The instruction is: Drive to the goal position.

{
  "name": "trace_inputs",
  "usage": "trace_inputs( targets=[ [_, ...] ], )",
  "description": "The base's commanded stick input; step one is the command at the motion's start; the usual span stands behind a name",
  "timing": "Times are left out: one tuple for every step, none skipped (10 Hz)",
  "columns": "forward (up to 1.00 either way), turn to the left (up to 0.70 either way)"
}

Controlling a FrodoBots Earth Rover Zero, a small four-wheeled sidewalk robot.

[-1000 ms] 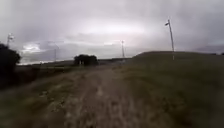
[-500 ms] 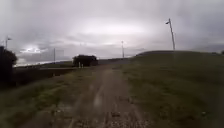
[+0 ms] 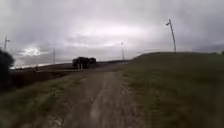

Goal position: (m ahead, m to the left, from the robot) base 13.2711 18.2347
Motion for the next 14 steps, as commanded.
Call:
trace_inputs(
  targets=[
    [0.7,0.09],
    [0.7,0.3],
    [0.7,0.14],
    [0.7,0.0],
    [0.7,0.0],
    [0.7,0.0],
    [0.7,0.0],
    [0.7,0.0],
    [0.7,0.0],
    [0.7,0.0],
    [0.7,0.0],
    [0.7,0.0],
    [0.7,0.0],
    [0.7,0.0]
  ],
)
